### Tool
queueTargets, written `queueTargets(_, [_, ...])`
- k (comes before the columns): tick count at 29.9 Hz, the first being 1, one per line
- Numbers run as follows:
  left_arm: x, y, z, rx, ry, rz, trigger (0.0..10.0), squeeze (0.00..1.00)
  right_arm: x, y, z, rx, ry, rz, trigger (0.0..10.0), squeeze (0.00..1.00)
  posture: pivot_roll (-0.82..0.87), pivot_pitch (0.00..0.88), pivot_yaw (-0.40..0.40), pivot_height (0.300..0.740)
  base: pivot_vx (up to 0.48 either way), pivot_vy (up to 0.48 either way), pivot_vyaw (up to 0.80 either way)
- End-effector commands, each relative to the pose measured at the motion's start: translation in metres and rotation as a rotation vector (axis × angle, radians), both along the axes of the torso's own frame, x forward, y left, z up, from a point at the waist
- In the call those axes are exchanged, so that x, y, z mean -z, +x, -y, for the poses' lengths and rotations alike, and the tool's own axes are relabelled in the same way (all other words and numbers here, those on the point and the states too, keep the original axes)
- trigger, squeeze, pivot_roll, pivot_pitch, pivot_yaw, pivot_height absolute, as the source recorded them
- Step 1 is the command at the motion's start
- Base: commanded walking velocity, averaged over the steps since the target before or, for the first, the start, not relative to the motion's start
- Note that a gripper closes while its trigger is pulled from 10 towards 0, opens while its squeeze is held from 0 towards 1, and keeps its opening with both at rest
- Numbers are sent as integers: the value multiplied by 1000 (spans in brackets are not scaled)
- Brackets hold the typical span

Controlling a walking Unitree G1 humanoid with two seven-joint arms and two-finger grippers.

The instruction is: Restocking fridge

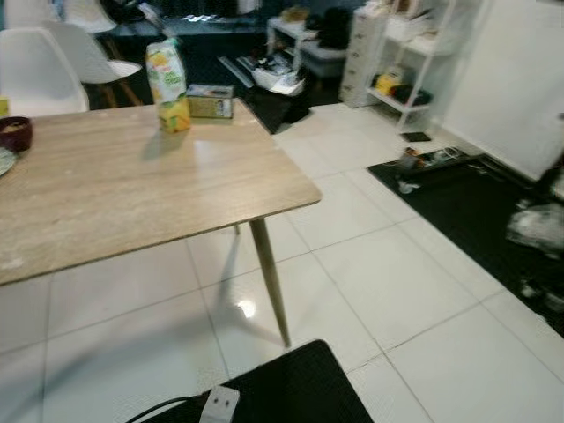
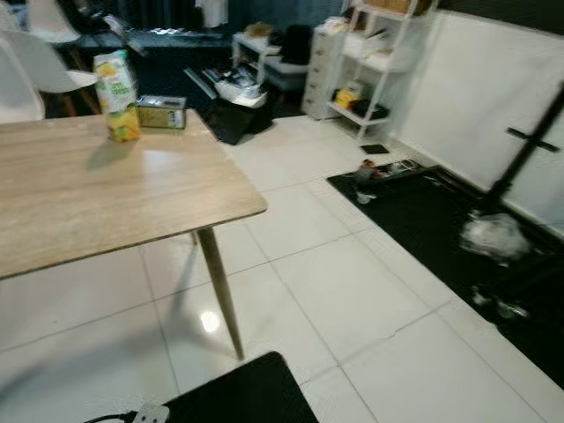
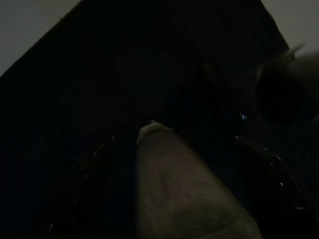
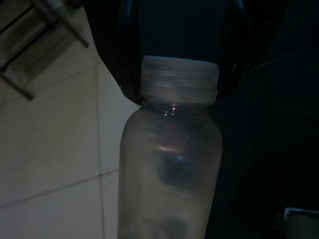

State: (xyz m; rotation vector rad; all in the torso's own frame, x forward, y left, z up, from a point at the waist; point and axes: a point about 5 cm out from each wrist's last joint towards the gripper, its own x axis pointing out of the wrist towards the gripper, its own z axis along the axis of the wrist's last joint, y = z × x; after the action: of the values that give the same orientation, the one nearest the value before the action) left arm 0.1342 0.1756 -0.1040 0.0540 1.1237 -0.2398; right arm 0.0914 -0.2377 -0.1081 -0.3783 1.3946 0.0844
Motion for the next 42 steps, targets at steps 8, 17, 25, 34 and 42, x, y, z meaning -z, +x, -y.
queueTargets(8, [-4,9,-3,31,14,21,10000,0,-2,5,5,-3,-16,21,10000,0,30,0,-68,740,0,0,-766])
queueTargets(17, [-4,10,-5,35,19,23,10000,0,-2,11,0,15,-10,53,10000,0,36,0,-53,740,0,0,-769])
queueTargets(25, [-6,13,-11,32,29,31,10000,0,-3,13,0,60,-14,74,10000,0,42,0,-18,740,0,0,-769])
queueTargets(34, [-8,14,-22,27,47,32,10000,0,0,6,-3,105,-11,68,10000,0,45,0,15,740,0,0,-769])
queueTargets(42, [-10,20,-21,31,45,46,10000,0,0,8,-8,122,1,80,10000,0,47,0,59,740,0,0,-769])
